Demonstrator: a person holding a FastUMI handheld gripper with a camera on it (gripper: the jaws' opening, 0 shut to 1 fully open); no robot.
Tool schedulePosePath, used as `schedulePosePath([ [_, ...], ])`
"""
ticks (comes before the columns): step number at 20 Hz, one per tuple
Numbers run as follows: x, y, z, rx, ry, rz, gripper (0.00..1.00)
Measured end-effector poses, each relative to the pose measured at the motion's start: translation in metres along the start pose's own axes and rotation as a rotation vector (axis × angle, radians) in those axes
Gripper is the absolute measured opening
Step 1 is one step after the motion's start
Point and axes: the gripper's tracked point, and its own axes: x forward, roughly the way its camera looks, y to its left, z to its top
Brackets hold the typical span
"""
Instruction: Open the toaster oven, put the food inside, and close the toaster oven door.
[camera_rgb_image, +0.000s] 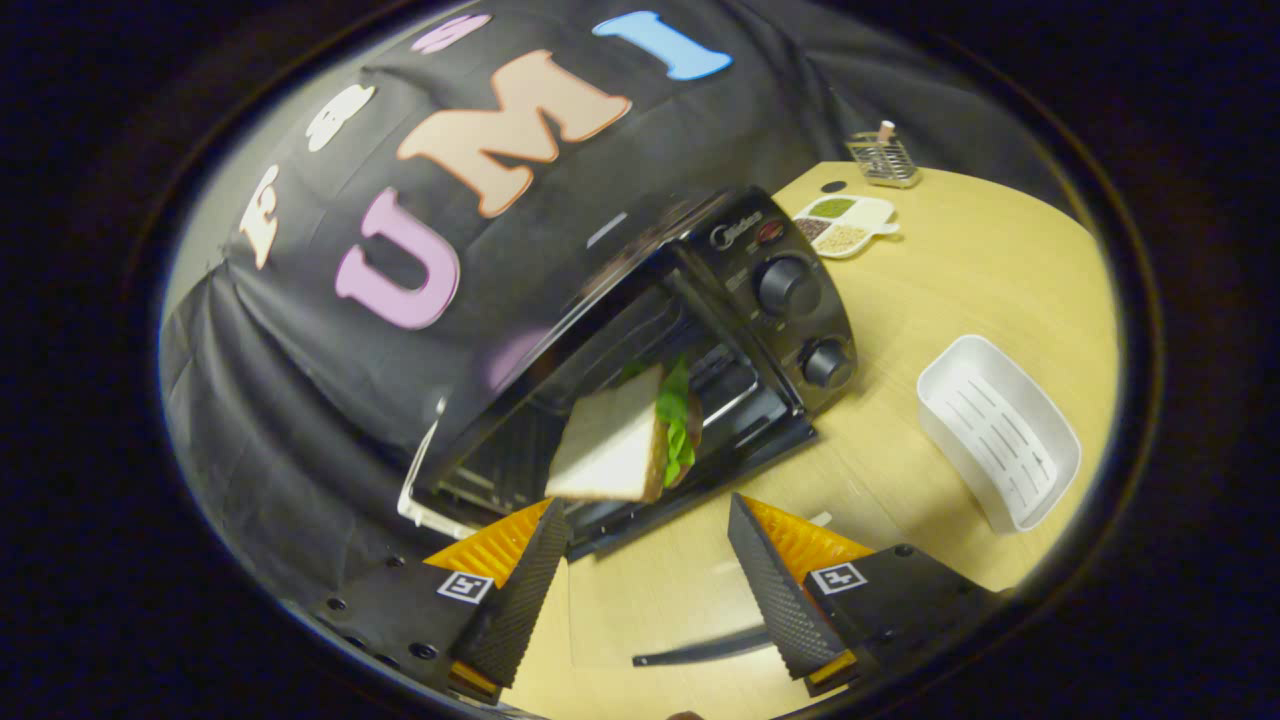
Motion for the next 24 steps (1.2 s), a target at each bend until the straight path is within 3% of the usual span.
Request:
schedulePosePath([
  [6, -0.031, -0.010, -0.059, -0.162, 0.230, 0.048, 0.99],
  [12, -0.056, -0.042, -0.103, -0.294, 0.422, 0.027, 0.99],
  [18, -0.054, -0.082, -0.116, -0.390, 0.481, -0.074, 0.99],
  [24, -0.040, -0.089, -0.100, -0.409, 0.432, -0.089, 1.00],
])
